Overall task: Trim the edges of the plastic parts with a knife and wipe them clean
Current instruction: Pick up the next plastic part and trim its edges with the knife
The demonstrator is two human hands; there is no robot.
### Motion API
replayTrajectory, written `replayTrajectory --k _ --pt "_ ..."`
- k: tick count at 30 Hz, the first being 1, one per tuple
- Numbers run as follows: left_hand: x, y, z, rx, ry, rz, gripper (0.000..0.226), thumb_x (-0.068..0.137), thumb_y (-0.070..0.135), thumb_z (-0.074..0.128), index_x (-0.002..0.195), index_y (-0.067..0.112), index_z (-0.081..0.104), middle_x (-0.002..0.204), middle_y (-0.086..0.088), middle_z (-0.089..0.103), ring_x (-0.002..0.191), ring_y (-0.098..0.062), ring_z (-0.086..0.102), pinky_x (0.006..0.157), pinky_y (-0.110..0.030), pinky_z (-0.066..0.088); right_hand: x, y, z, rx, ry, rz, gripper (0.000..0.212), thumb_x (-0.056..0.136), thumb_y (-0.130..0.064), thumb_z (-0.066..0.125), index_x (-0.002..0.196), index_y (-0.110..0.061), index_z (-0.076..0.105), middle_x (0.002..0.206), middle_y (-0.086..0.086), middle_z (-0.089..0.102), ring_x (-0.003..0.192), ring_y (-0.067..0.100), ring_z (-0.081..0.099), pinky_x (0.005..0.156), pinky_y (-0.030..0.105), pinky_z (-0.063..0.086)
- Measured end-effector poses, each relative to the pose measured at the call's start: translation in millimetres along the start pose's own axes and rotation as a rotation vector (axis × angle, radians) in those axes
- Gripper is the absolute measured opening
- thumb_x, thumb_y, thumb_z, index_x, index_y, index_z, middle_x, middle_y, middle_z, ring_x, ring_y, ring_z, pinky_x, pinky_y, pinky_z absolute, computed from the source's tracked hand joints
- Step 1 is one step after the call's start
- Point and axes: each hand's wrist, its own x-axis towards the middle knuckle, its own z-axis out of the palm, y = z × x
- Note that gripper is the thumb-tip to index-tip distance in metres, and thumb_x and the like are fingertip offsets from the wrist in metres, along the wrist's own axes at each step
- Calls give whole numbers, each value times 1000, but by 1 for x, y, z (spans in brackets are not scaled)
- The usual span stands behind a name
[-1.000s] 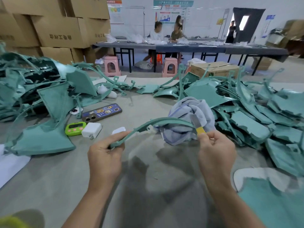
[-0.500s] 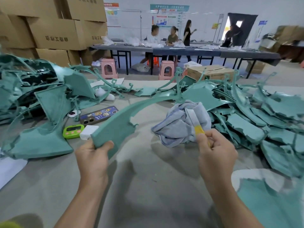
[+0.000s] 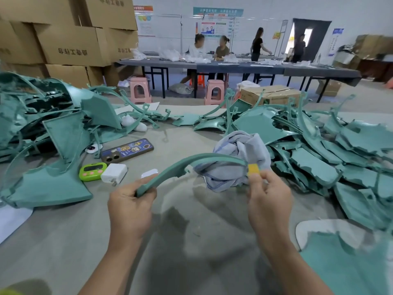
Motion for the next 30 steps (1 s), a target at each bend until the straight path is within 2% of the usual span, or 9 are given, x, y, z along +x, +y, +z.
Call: replayTrajectory --k 3,5,7,14,18,20,23,25,30 --pt "-2 6 0 -20 -29 -9 38 78 -7 71 94 26 81 78 33 71 61 15 52 60 -4 40 -1 -3 9 -66 -35 -9 32 98 -25 57 68 -16 53 55 -3 54 57 17 48 54 26 35" --pt "-3 12 -1 -8 -27 -9 48 79 -8 70 94 37 78 79 37 68 62 17 53 61 -4 41 9 -1 5 -147 81 70 32 98 -20 57 67 -13 53 56 -2 51 63 25 46 55 34 29" --pt "-5 18 -1 9 -27 3 63 79 -12 68 85 50 75 83 37 69 62 17 55 61 -2 40 7 -1 -1 -97 110 26 29 97 -19 58 69 -15 55 57 -5 54 61 17 48 56 30 31" --pt "-15 30 5 72 -152 97 68 79 -16 63 92 50 73 88 34 72 85 16 65 74 -1 42 -40 -33 16 80 -591 -425 24 98 -33 59 77 -43 56 63 -3 46 56 3 37 51 13 31" --pt "-17 31 2 71 -172 125 66 79 -13 63 92 50 73 91 31 73 88 11 68 75 -3 44 -25 -23 19 -144 -308 -174 25 98 -27 65 74 -21 61 56 -5 52 58 12 48 54 21 35" --pt "-17 31 1 93 -169 154 65 79 -13 64 93 49 73 91 34 72 89 12 68 75 -1 43 -19 -20 11 -102 -207 -153 28 97 -23 65 69 -22 59 53 -7 51 57 11 48 51 18 32" --pt "-18 31 3 120 -178 178 62 78 -14 64 96 44 77 95 35 71 93 13 67 79 -2 44 -37 -30 9 115 -489 -290 22 94 -29 63 74 -23 59 58 -1 45 53 7 36 50 21 30" --pt "-18 29 3 136 -175 188 59 78 -15 64 99 38 79 97 37 70 96 13 66 83 -4 46 -46 -30 16 73 -627 -297 23 95 -29 64 77 -16 57 59 1 43 55 5 35 50 19 29" --pt "-17 30 0 133 -172 167 62 80 -13 64 95 46 75 93 36 71 92 12 67 76 -3 45 -16 -22 13 -95 -198 -67 33 97 -26 63 68 -12 55 53 -3 47 57 16 44 53 24 31"
